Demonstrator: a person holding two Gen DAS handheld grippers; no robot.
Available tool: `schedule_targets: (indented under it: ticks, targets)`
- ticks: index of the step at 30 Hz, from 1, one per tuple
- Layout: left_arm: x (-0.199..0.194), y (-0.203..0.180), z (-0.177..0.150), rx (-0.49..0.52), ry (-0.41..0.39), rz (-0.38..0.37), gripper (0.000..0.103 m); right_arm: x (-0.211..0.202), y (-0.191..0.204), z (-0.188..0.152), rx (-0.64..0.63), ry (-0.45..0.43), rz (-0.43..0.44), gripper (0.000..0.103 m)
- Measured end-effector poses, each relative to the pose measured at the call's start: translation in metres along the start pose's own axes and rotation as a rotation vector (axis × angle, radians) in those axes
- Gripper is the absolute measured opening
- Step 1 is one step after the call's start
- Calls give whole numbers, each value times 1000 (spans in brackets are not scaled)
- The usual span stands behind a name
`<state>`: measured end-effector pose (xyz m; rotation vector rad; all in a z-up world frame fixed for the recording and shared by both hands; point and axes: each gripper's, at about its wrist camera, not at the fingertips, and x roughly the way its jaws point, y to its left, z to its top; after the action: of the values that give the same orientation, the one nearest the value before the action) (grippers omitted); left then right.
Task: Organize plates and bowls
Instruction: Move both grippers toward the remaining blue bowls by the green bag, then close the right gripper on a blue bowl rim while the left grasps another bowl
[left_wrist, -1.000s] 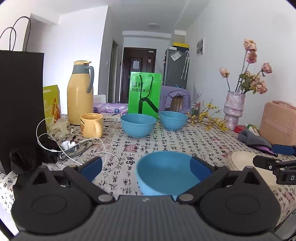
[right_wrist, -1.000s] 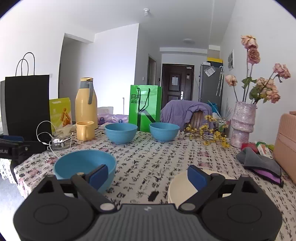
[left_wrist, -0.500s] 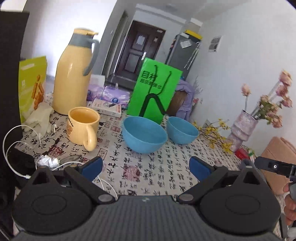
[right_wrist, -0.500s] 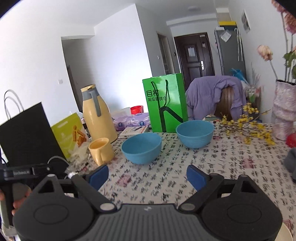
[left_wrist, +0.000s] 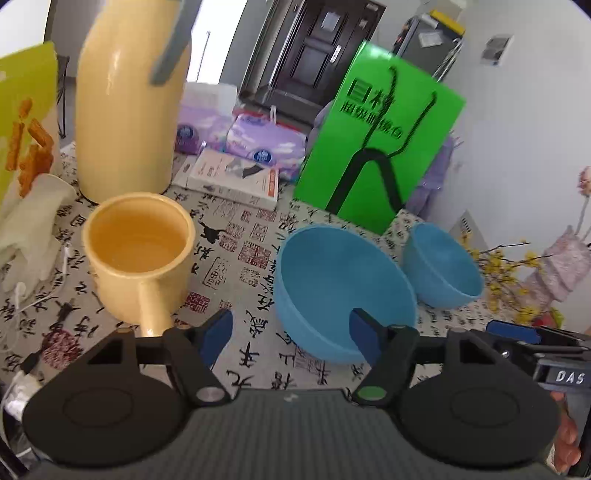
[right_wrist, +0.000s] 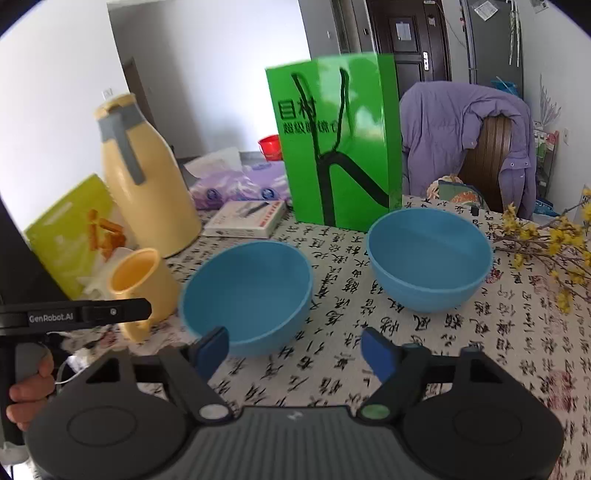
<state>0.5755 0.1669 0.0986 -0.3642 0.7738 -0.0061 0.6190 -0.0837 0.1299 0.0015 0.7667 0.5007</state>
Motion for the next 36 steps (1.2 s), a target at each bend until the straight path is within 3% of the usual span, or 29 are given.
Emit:
schedule_targets:
  ticks: [6, 10, 12, 14, 17, 22, 26, 36]
  targets:
    - [50, -1, 7, -1, 60, 61, 54, 65, -8, 13, 21, 69, 31, 61]
    - [65, -1, 7, -5, 76, 71, 45, 88, -11, 12, 46, 83, 33, 59]
    - [69, -2, 6, 11, 71, 71, 35, 95, -13, 10, 59, 81, 50, 55]
    - [73, -3, 5, 19, 78, 79, 23, 101, -14, 10, 67, 83, 58, 42]
    - [74, -5, 3, 23, 80, 81, 22, 107, -13, 9, 73, 87, 67, 27]
    - [60, -15, -4, 68, 63, 105, 15, 101, -10, 4, 53, 88, 31, 16]
    - [46, -21, -8, 79, 86, 79, 13, 88, -18, -2, 82, 93, 12, 8]
    - [-12, -55, -30, 137, 55, 31, 13, 17, -21, -25, 85, 47, 2, 8]
